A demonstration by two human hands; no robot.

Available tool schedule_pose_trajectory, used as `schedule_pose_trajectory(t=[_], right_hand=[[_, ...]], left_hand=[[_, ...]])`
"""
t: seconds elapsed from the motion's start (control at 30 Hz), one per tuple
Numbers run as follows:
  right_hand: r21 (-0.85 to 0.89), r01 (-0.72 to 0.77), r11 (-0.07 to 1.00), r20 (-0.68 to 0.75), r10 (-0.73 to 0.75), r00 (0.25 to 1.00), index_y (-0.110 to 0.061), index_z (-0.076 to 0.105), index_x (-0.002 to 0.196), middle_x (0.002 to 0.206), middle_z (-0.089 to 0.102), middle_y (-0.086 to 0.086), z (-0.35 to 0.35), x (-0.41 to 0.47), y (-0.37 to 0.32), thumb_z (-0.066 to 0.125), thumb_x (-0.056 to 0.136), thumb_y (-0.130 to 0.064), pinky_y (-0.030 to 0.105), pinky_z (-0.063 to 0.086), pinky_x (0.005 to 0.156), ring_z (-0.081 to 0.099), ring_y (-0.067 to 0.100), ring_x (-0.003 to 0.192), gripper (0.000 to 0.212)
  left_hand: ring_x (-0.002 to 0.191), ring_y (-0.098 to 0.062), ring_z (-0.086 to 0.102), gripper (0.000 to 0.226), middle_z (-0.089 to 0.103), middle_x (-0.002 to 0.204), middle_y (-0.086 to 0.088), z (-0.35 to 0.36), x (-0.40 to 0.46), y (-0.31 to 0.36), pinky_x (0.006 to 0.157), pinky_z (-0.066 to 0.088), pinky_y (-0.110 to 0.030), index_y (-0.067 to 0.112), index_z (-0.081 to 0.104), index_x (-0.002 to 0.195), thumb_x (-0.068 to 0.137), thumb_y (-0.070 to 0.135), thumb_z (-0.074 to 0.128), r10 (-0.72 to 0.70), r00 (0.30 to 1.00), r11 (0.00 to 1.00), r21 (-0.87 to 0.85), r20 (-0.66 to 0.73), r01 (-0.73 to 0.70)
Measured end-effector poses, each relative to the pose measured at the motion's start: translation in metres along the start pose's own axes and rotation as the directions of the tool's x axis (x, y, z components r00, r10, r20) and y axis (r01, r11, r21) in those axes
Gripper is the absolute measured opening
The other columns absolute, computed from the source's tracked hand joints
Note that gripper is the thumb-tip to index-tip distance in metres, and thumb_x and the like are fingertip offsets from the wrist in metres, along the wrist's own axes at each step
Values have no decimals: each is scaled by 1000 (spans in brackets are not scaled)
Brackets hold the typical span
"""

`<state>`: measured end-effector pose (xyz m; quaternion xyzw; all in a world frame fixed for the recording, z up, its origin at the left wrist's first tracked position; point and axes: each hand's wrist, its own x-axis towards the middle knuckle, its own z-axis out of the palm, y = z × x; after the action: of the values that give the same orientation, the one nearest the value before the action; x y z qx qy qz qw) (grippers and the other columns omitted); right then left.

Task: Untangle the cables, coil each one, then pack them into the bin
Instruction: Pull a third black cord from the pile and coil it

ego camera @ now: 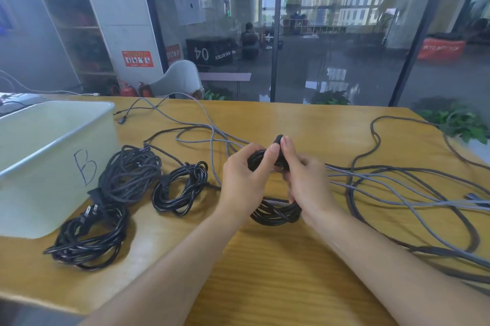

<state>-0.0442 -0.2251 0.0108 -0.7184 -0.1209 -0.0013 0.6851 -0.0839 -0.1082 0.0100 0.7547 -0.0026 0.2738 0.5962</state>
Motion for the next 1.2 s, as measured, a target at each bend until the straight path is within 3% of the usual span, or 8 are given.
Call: schedule_pose_trajectory(t=[0.13, 0.37, 0.47, 0.6, 0.77, 0.97, 1.07, 1.2], right_hand=[[32, 13, 999, 137, -17, 990, -16, 75, 88, 62, 42, 3, 10, -17, 0, 46, 100, -64, 33, 32, 45, 37, 23, 53, 57], [-51, -19, 998, 389, 38, 921, -18, 63, 112, 110, 71, 5, 38, -47, 1, 50, 102, -57, 46, 61, 67, 73, 24, 84, 42], [-242, 126, 962, 415, -15, 910, -26, 70, 106, 103, 75, -2, 47, -53, 10, 51, 101, -60, 40, 57, 92, 70, 9, 94, 39], [-389, 244, 889, 571, 24, 820, -32, 70, 123, 115, 72, -18, 56, -63, 13, 48, 106, -52, 13, 47, 89, 62, -11, 100, 35], [-525, 493, 694, 605, -103, 790, -30, 60, 140, 137, 56, -17, 58, -59, 27, 50, 106, -47, 28, 36, 112, 45, 4, 131, 39], [-575, 661, 483, 625, -262, 735, -31, 51, 149, 152, 47, -6, 57, -49, 41, 46, 105, -46, 42, 31, 120, 38, 17, 143, 47], [-644, 651, 402, 626, -212, 750, -34, 43, 155, 163, 37, -6, 56, -45, 43, 43, 106, -46, 45, 21, 127, 26, 18, 154, 50], [-735, 595, 323, 579, -158, 800, -41, 35, 159, 170, 25, -8, 45, -35, 45, 37, 109, -51, 42, 6, 130, 14, 16, 159, 51]], left_hand=[[53, 4, 55, 25, 66, 67, 19, -25, -18, 1, 55, 40, -13, 19, 70, 101, 103, 42, 60, -26, 1000, 995, 92, -5, 26], [51, -14, 60, 26, 64, 63, 5, -85, -61, 0, 58, 54, -42, 29, 63, 95, 100, 53, 57, -109, 993, 961, 251, -53, 119], [51, -15, 65, 22, 66, 65, 8, -111, -77, 1, 57, 56, -37, 30, 66, 92, 100, 49, 58, -135, 989, 919, 365, -66, 150], [65, -5, 68, 25, 67, 67, 22, -145, -83, -6, 64, 50, -26, 34, 71, 90, 98, 55, 59, -154, 982, 834, 518, -113, 191], [97, 2, 65, 31, 72, 106, 16, -160, -86, -17, 97, 55, -33, 26, 72, 120, 99, 46, 62, -145, 981, 791, 581, -130, 194], [152, -11, 27, 80, 37, 162, 10, -127, -114, -6, 125, 22, -36, 32, 42, 155, 90, 80, 40, 61, 992, 651, 750, 108, -121], [159, -13, 4, 88, 7, 173, 10, -120, -119, -20, 128, 0, -35, 41, 22, 162, 87, 84, 36, 24, 978, 494, 848, 208, -193], [159, -14, 3, 80, -5, 173, 13, -136, -106, -32, 125, 2, -31, 42, 12, 164, 95, 71, 40, 12, 986, 447, 881, 165, -153]])
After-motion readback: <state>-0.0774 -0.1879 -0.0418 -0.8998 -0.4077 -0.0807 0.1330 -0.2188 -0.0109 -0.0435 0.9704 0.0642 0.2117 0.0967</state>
